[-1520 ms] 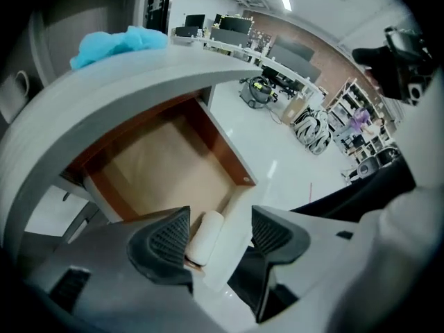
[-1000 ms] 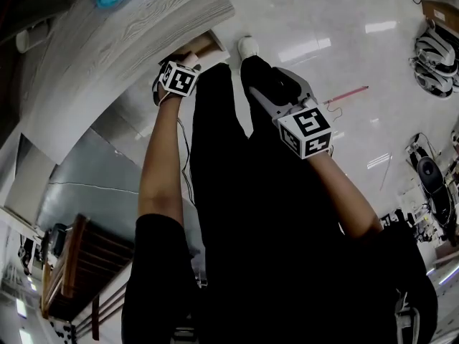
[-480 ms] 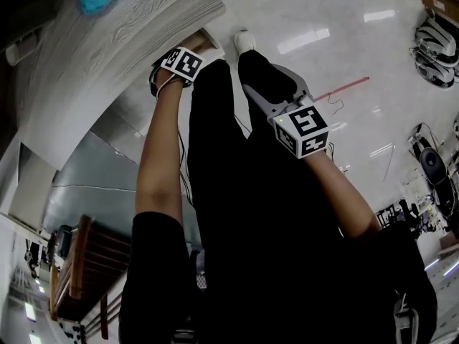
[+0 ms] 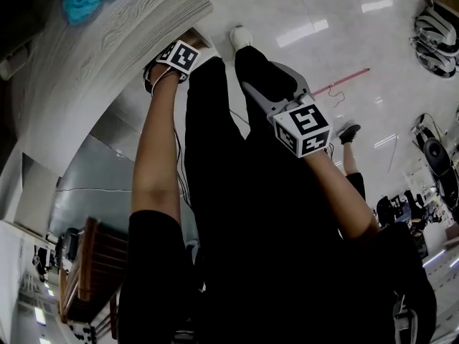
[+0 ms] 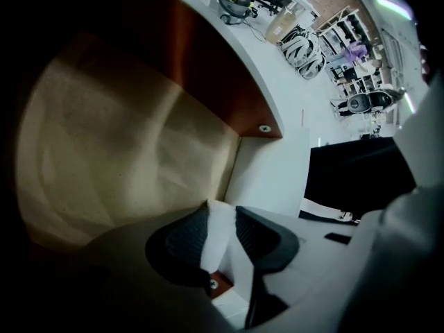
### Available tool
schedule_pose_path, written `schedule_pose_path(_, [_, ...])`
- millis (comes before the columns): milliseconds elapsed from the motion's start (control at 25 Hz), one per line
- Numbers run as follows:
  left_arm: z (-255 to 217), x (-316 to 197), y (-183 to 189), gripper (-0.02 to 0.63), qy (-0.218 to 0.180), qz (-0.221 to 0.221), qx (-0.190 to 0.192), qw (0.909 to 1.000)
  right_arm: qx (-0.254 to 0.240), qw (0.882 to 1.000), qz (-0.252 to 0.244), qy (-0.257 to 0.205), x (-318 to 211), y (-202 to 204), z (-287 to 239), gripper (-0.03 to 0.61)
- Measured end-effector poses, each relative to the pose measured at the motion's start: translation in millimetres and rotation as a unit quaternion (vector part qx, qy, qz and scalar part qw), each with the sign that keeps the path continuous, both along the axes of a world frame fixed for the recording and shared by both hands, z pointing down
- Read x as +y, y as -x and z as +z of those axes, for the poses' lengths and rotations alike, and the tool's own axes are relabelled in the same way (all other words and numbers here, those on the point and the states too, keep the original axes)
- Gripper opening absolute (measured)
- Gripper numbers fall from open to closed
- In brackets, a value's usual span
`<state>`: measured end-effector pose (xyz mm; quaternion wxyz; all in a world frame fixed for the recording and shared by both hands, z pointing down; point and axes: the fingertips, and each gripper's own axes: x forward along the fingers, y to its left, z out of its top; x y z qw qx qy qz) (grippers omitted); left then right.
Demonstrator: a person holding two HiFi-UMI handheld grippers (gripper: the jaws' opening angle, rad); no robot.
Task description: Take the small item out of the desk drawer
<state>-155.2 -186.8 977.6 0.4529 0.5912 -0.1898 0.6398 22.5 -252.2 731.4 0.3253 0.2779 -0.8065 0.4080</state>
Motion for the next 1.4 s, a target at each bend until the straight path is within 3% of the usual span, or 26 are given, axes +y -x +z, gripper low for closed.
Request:
schedule_pose_path(240, [-5, 2, -1, 0.117, 0.008, 0.022, 0.011, 0.9997, -0.003, 1.0, 0.011, 0.0, -1, -8, -1, 0.275])
schedule_pose_path(520, [-23, 5, -2, 0.112, 0.004, 0.009, 0.033, 0.9994, -0.004, 1.0, 0.013, -0.008, -6, -17, -7, 0.275])
schedule_pose_path(800, [-45, 1, -8, 0.109, -0.049, 0.041, 0.032, 0.9974, -0.015, 1.0, -0.002, -0.007, 2, -11, -14, 0.275])
schedule_pose_path(1040, [-61, -7, -12, 0.109, -0.09, 0.033, 0.037, 0.9947, -0.023, 1.0, -0.01, -0.013, 6, -8, -23, 0.273])
schedule_pose_path(1400, [-107, -15, -15, 0.107, -0.142, 0.007, 0.041, 0.989, -0.026, 0.999, -0.014, -0.039, -7, -23, -51, 0.218])
